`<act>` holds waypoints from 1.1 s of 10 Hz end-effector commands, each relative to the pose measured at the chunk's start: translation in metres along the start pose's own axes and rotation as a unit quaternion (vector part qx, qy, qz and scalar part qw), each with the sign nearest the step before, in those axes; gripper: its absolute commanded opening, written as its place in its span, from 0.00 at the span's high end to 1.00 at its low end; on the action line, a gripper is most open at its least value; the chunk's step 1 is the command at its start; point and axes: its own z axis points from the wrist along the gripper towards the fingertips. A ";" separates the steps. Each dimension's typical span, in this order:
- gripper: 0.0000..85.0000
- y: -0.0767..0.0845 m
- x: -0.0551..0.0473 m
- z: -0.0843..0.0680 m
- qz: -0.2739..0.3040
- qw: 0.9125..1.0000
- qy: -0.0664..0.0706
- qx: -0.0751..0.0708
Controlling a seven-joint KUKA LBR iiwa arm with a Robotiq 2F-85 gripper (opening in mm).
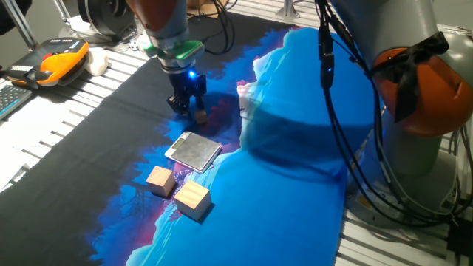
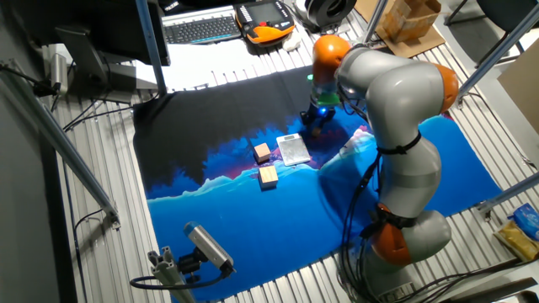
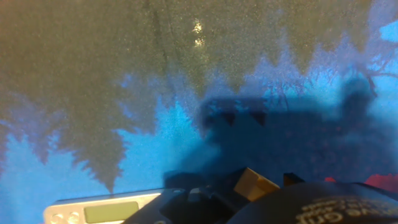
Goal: Place the block on the scale
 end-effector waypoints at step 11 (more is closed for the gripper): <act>0.80 -0.008 -0.011 -0.038 0.005 1.000 0.007 -0.002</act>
